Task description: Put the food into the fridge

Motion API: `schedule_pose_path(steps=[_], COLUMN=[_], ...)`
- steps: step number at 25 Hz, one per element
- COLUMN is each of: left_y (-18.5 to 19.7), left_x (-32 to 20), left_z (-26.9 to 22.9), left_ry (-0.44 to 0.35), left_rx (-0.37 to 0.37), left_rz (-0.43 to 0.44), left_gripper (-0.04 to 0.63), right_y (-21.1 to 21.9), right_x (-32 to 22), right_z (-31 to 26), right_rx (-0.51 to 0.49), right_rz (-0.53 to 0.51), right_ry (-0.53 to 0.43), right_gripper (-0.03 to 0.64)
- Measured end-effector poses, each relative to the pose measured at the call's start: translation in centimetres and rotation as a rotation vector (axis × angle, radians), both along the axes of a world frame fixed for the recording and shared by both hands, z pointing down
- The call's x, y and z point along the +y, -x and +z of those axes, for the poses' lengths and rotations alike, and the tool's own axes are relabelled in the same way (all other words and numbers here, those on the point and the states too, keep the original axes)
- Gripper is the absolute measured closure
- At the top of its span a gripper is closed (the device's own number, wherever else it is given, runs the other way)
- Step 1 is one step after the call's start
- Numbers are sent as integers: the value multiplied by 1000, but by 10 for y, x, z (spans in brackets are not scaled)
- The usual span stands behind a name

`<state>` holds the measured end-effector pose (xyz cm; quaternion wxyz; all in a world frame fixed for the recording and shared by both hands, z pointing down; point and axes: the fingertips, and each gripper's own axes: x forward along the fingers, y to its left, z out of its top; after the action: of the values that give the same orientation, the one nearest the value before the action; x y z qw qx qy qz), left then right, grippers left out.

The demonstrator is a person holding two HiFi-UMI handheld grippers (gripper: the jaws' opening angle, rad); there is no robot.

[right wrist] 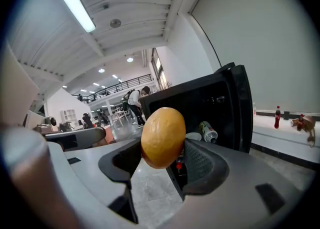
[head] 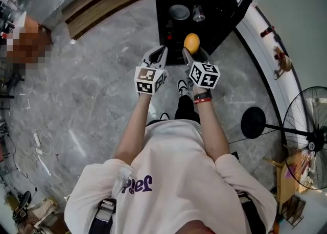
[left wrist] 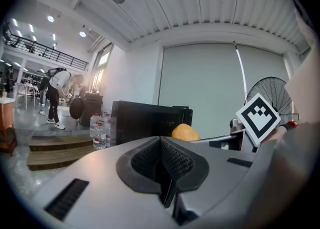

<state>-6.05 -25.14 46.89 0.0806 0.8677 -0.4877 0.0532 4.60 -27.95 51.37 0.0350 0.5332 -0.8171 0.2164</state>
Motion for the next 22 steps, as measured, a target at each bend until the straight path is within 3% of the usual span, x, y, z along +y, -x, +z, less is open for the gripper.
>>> schedule_pose_path(steps=[5,22], left_y=[-21,-27], left_x=[-29,-102], left_z=[-6,35], left_ry=[-10,2], left_rx=[-13,25], left_rz=[18,-26], left_gripper=[577,577], right_y=[-16,-17], right_x=[-37,-122], right_z=[4,60], right_rx=[1,24], right_rz=[10,-41], right_ry=[10,27], right_gripper=[341,341])
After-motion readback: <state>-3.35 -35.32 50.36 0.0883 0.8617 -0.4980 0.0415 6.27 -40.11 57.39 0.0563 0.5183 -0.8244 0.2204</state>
